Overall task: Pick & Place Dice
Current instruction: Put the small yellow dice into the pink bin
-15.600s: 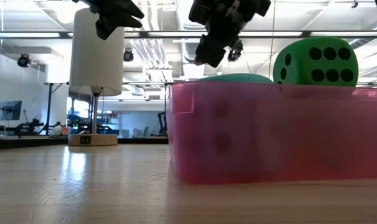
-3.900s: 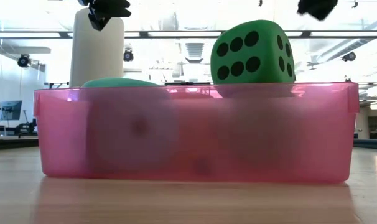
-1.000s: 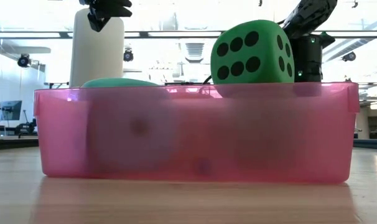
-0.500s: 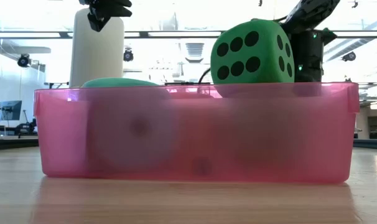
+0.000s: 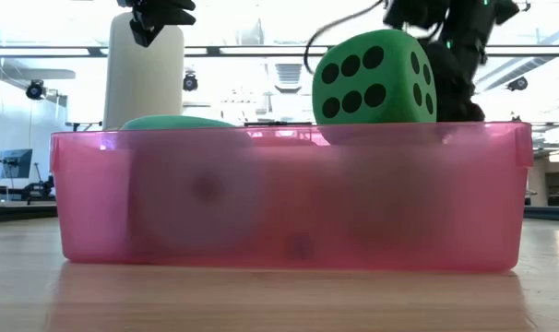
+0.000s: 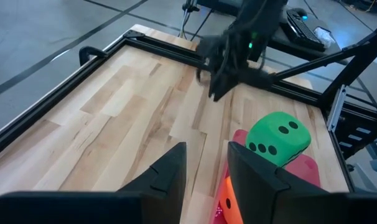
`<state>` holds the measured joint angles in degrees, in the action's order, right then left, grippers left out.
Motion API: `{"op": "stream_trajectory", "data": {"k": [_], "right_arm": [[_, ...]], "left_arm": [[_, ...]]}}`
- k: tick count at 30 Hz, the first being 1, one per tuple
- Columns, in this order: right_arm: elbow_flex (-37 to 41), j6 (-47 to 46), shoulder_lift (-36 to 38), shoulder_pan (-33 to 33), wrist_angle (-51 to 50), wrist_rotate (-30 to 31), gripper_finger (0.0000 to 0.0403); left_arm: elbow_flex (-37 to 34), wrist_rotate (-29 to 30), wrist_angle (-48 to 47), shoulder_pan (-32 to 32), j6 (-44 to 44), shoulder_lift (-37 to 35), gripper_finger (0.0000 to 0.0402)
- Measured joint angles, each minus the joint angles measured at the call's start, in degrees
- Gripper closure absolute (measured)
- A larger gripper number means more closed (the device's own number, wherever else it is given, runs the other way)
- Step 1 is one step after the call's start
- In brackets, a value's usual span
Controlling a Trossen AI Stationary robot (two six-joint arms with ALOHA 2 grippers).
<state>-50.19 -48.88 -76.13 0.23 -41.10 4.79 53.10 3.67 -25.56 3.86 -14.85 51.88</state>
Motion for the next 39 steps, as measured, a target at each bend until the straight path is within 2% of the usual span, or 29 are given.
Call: {"op": "stream_trajectory", "data": {"k": [7, 14, 26, 39], "right_arm": [[-7.5, 2.7, 4.1, 0.0, -0.7, 6.3, 0.0356], [-18.2, 9.7, 3.2, 0.2, -1.5, 10.2, 0.0355], [-32.9, 17.7, -4.3, 7.1, -1.6, 10.4, 0.0355], [-38.7, 20.7, -9.8, 12.8, 0.6, 10.3, 0.0349]], "left_arm": [[0.0, 0.0, 0.0, 0.0, 0.0, 0.0, 0.0274], [0.0, 0.0, -0.1, 0.0, 0.0, 0.0, 0.0278], [0.0, 0.0, -1.1, 0.0, -0.1, 0.0, 0.0274], [0.0, 0.0, -1.7, 0.0, 0.0, 0.0, 0.0276]]}}
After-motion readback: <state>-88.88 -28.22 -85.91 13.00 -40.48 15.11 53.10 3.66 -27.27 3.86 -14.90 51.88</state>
